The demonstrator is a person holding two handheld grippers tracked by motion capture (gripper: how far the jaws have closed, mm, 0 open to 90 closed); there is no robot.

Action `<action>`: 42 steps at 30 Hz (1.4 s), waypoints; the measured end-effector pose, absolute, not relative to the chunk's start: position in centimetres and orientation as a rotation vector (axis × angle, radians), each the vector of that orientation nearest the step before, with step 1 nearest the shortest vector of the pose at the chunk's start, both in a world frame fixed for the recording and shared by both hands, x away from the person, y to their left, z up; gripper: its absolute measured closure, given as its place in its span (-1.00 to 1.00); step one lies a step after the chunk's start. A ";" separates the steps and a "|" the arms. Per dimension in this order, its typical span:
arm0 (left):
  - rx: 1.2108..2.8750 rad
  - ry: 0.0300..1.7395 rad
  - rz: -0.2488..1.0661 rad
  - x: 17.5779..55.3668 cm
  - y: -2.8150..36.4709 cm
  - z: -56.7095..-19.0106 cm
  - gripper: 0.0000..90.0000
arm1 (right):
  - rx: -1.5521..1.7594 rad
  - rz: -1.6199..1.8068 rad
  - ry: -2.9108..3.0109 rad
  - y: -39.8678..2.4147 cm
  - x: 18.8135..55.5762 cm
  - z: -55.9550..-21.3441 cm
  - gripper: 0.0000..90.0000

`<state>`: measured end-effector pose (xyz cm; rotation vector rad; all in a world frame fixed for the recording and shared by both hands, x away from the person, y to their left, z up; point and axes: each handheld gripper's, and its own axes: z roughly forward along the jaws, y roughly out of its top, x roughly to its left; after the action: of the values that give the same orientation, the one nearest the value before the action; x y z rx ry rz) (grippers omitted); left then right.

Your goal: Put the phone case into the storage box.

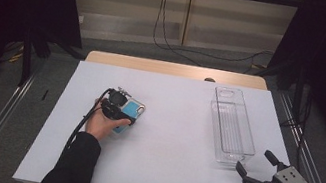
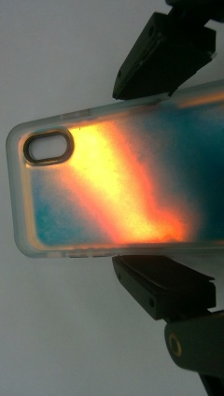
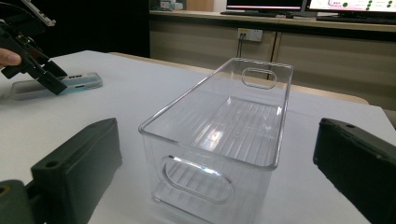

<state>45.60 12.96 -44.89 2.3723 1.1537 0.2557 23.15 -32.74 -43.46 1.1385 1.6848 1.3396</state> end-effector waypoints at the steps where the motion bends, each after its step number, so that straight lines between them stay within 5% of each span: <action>1: 2.362 1.156 0.257 45.6 12.9 -44.8 -0.62 | 1.139 1.340 1.685 -32.7 23.1 -43.5 -1.00; 42: 2.007 0.996 0.485 42.1 15.4 -40.1 -0.63 | 1.127 1.344 1.680 -32.7 23.1 -43.4 -1.00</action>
<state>42.08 15.36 -40.12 2.0068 0.9962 0.4846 23.06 -32.70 -43.39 1.1273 1.6800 1.3443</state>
